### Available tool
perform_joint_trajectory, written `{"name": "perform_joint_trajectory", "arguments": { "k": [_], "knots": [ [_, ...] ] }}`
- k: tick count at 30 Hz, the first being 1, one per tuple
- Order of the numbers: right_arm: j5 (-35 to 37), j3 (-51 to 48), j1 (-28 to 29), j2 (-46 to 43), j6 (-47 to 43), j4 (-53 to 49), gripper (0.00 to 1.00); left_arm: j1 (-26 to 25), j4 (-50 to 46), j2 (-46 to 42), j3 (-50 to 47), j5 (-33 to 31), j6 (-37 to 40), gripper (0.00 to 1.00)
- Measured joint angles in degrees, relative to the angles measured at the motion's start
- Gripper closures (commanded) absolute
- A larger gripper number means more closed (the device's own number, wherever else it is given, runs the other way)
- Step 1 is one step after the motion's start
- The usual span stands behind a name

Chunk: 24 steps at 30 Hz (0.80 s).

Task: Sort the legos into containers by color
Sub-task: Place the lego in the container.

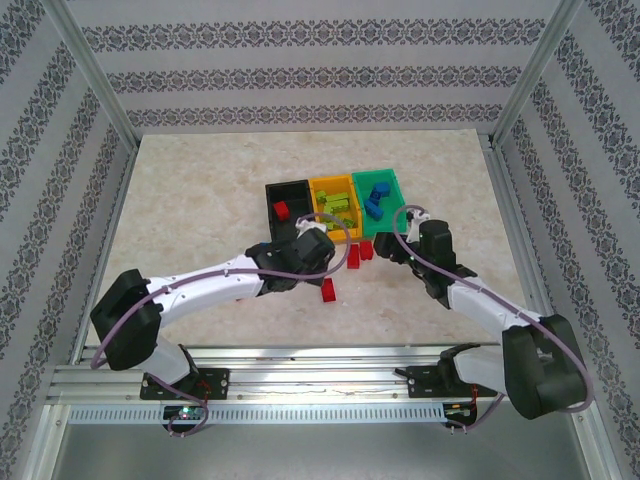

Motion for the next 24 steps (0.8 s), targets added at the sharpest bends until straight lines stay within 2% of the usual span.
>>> {"name": "perform_joint_trajectory", "arguments": {
  "k": [4, 8, 13, 20, 21, 22, 24],
  "knots": [
    [2.73, -1.66, -0.04, -4.17, 0.46, 0.22, 0.29, -0.02, 3.69, 6.49, 9.35, -0.13, 3.10, 0.79],
    [4.57, -3.39, -0.04, -9.01, 1.07, 0.44, 0.29, 0.02, 4.63, 18.01, 23.63, -0.94, 7.15, 0.81],
    [6.86, -5.92, -0.04, -15.52, 1.49, 0.35, 0.28, 0.50, 2.36, 33.16, 44.70, -2.73, 11.43, 0.83],
    [8.85, -7.96, -0.09, -19.56, 1.79, -0.11, 0.26, 3.65, -3.39, 48.92, 68.81, -0.17, 12.22, 0.83],
    [8.85, -8.04, -0.31, -19.65, 1.86, -0.15, 0.25, 4.31, -4.11, 50.90, 71.71, 0.59, 12.17, 0.80],
    [8.85, -8.07, -0.42, -19.65, 1.90, -0.17, 0.25, 4.96, -4.76, 52.72, 74.25, 1.36, 12.09, 0.67],
    [9.01, -8.09, -0.42, -19.65, 1.90, -0.17, 0.24, 5.92, -6.03, 55.43, 77.77, 2.58, 11.74, 0.55]
  ]
}}
